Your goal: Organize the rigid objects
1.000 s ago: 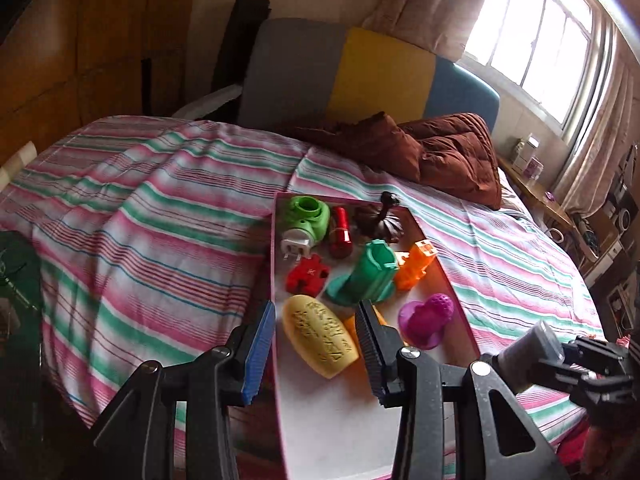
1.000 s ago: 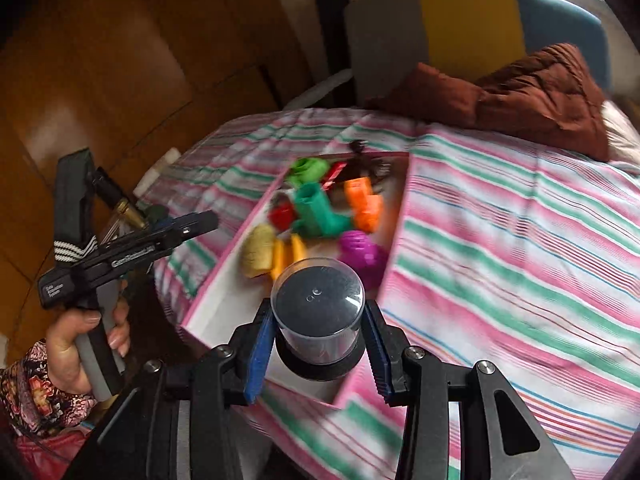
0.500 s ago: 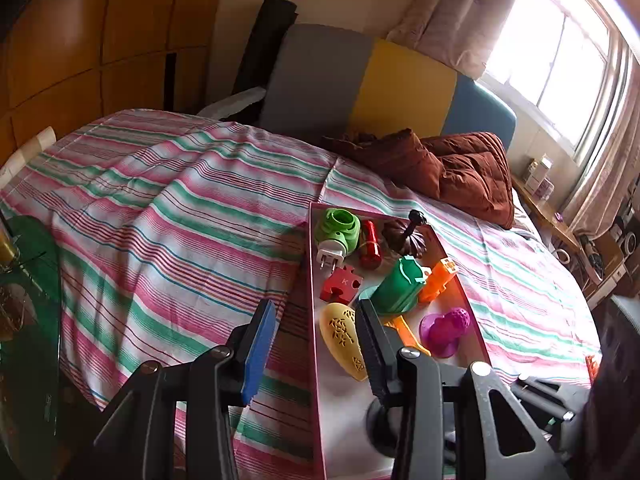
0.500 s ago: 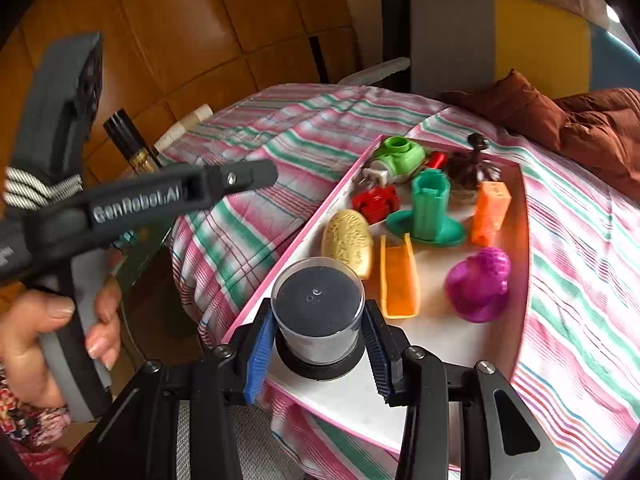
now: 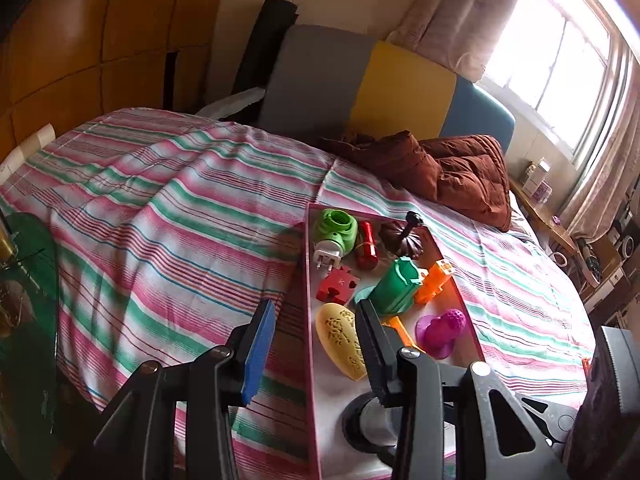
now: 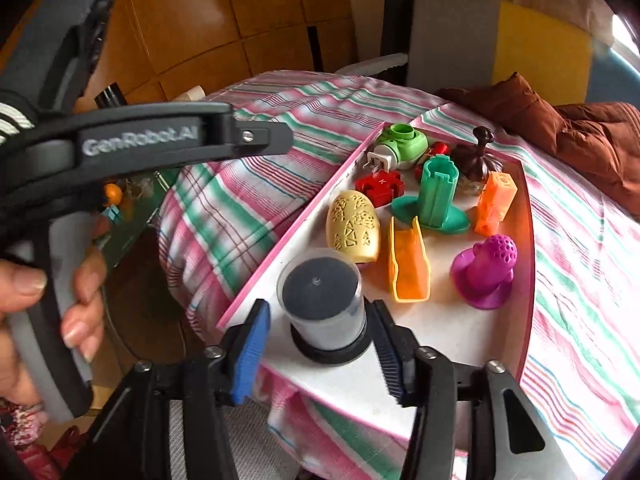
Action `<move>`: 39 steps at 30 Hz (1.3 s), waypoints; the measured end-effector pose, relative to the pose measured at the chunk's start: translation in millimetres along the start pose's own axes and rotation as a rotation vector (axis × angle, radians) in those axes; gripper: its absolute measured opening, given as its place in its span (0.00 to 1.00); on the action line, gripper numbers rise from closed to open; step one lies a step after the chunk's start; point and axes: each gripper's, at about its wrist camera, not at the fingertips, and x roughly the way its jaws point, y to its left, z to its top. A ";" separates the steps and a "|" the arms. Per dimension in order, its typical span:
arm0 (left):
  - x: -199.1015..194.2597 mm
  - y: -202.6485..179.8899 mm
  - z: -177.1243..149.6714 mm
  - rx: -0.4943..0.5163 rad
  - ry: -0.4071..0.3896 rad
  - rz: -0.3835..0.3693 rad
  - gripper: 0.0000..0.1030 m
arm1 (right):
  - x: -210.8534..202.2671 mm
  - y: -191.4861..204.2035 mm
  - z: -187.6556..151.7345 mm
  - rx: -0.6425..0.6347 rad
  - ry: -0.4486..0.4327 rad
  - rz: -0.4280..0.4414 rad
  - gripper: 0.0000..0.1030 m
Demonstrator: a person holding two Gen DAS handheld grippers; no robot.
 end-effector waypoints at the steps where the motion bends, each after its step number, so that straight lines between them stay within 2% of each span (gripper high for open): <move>1: -0.2 -0.7 -0.9 -0.002 0.001 -0.011 0.40 | -1.7 0.2 -1.1 0.007 -0.004 0.007 0.58; 5: -1.5 -9.0 -3.8 0.021 -0.001 -0.012 0.41 | -10.3 -1.5 -3.9 0.031 -0.024 -0.026 0.61; 9: -4.7 -15.8 -7.2 0.045 -0.014 0.040 0.41 | -17.9 -7.4 -5.2 0.065 -0.042 -0.095 0.66; 17: -19.5 -16.1 -9.6 0.059 -0.060 0.117 0.41 | -27.9 -31.3 -1.3 0.172 -0.059 -0.179 0.68; 22: -26.2 -20.0 -11.2 0.066 -0.058 0.122 0.42 | -30.3 -40.5 -0.8 0.214 -0.052 -0.207 0.69; 27: -31.1 -25.6 -15.3 0.083 -0.062 0.170 0.42 | -31.0 -43.0 -1.7 0.243 -0.052 -0.219 0.72; 34: -35.8 -30.3 -19.4 0.100 -0.062 0.191 0.42 | -35.2 -41.9 1.1 0.269 -0.079 -0.259 0.76; 39: -38.0 -38.1 -18.6 0.125 -0.073 0.253 0.42 | -37.2 -43.9 3.2 0.280 -0.092 -0.308 0.79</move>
